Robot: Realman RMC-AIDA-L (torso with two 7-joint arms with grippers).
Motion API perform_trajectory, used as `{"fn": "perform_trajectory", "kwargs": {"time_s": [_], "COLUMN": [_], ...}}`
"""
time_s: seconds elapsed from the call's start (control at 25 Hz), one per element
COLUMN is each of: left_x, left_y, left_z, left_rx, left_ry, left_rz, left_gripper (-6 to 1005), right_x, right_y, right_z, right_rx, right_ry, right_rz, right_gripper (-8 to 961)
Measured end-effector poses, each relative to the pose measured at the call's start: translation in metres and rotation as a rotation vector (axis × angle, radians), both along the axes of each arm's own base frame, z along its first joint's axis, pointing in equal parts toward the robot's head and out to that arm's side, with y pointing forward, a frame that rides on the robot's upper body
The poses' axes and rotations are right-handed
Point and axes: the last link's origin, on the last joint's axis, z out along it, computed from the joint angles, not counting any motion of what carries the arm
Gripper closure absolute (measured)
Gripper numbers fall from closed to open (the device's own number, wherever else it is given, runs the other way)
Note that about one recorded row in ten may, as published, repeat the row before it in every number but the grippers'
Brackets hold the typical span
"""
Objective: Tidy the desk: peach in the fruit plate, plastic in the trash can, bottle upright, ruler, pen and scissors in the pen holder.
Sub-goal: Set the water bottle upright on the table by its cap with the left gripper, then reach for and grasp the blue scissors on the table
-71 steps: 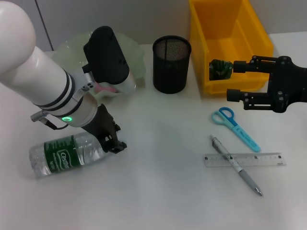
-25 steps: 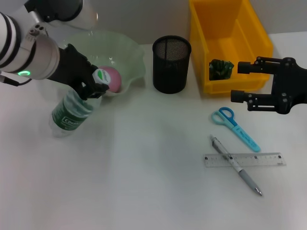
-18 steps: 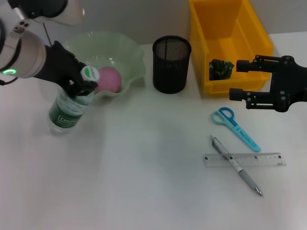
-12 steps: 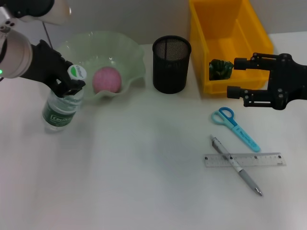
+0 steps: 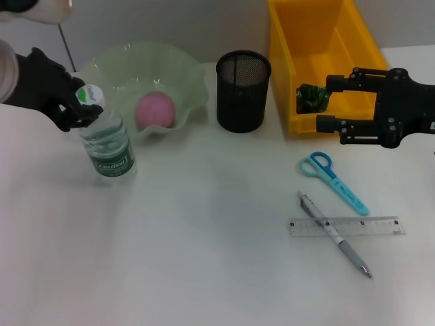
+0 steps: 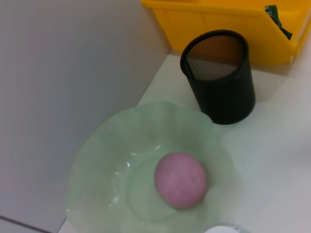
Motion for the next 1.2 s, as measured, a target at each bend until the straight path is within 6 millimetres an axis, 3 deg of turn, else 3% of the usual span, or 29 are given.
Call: {"fn": "perform_trajectory", "kwargs": {"time_s": [0.88, 1.12, 1.2], "left_x": [-0.0056, -0.0071, -0.0066], "left_y": [-0.0014, -0.0018, -0.0016], "left_z": [0.0064, 0.0064, 0.007], "left_rx": [0.012, 0.011, 0.014], "left_ry": [0.014, 0.014, 0.013], "left_rz": [0.014, 0.018, 0.016], "left_gripper": [645, 614, 485], "right_x": [-0.0047, -0.0051, -0.0051], "right_y": [0.004, 0.0041, 0.0041], "right_z": [-0.0006, -0.0012, -0.0013], "right_rx": [-0.006, -0.009, -0.009], "right_ry": [0.004, 0.003, 0.002], "right_rz": [-0.004, -0.003, -0.003], "right_gripper": [212, 212, 213]}}
